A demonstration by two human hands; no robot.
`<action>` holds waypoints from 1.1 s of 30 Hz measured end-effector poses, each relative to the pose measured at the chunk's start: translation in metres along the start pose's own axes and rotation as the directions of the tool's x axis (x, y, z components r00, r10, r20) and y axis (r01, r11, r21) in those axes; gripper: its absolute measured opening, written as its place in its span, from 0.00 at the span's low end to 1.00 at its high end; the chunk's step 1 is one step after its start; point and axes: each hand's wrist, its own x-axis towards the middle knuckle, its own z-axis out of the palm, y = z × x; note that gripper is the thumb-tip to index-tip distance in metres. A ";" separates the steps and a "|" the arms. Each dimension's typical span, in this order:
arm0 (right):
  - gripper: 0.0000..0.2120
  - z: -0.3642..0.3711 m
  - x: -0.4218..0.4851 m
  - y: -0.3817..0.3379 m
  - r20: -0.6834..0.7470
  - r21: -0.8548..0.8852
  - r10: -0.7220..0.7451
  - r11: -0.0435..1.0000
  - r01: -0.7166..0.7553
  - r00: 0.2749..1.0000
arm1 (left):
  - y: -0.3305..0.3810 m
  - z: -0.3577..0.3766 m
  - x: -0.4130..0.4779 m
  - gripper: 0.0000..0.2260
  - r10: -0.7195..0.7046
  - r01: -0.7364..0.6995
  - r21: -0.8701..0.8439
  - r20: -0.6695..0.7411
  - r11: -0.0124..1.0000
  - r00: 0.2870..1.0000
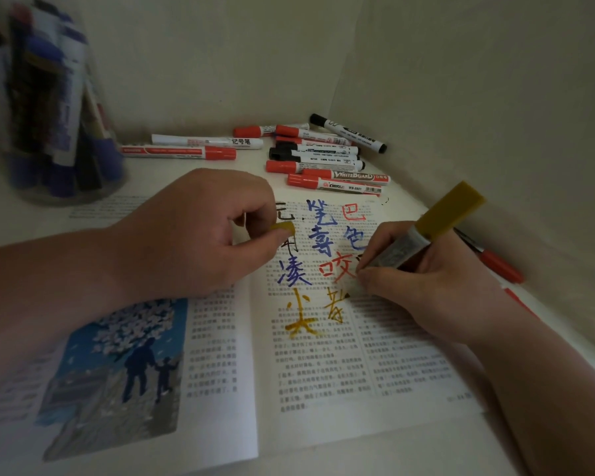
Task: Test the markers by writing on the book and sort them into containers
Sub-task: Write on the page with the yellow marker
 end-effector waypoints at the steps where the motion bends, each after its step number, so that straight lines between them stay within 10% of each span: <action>1: 0.09 -0.001 0.000 0.000 -0.002 0.007 -0.008 1.000 0.008 1.000 | 0.000 0.000 0.000 0.09 -0.019 0.019 -0.014 -0.017 1.000 1.000; 20: 0.02 -0.001 0.004 0.001 -0.038 0.120 -0.008 0.993 0.012 0.999 | 0.006 -0.005 0.003 0.06 -0.072 0.070 -0.053 -0.043 0.996 0.996; 29: 0.02 -0.017 0.054 -0.063 0.111 0.245 -0.162 0.961 0.131 0.980 | -0.006 0.001 0.010 0.13 -0.459 0.326 -0.584 -0.092 0.744 0.884; 33: 0.06 -0.002 0.082 -0.068 -0.057 0.397 -0.123 0.908 0.136 0.991 | -0.005 0.000 0.013 0.13 -0.515 0.323 -0.662 -0.111 0.676 0.850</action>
